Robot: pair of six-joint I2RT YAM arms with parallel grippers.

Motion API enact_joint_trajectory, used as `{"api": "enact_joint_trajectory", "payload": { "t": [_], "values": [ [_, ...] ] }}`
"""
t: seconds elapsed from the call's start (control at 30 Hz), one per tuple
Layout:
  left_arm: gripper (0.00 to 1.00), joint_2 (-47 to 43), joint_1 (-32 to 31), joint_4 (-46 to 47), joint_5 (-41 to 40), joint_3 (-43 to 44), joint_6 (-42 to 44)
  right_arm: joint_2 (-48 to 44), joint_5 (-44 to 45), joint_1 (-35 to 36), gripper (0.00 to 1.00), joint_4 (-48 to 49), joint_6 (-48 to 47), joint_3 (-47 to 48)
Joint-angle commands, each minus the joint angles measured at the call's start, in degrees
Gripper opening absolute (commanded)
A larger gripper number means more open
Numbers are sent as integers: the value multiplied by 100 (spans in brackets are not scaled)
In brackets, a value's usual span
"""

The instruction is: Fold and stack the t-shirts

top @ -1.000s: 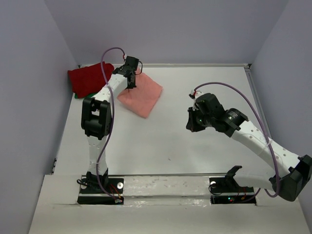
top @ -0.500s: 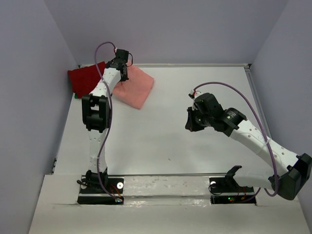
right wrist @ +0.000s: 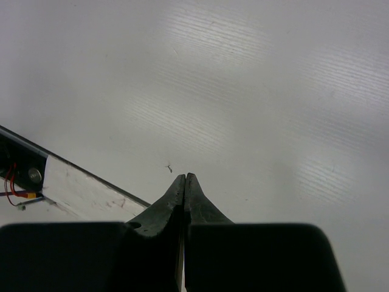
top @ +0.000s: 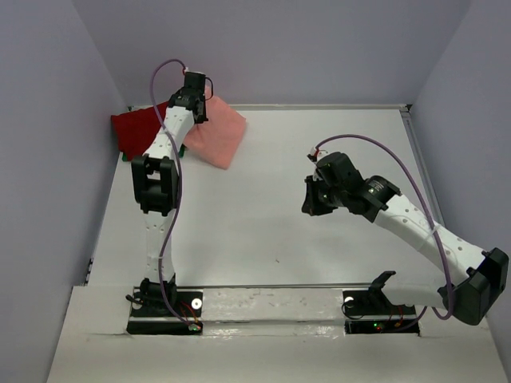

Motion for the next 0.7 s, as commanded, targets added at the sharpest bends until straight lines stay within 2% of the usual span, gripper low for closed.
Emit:
{"api": "enact_joint_trajectory", "payload": {
  "t": [0.0, 0.33, 0.67],
  "values": [
    [0, -69, 125, 366, -24, 274, 155, -9, -80, 51, 0, 175, 78, -4],
    [0, -69, 538, 630, 161, 431, -12, -123, -115, 51, 0, 70, 254, -83],
    [0, -165, 547, 858, 55, 529, 234, -53, -159, 51, 0, 87, 298, -127]
  ]
}}
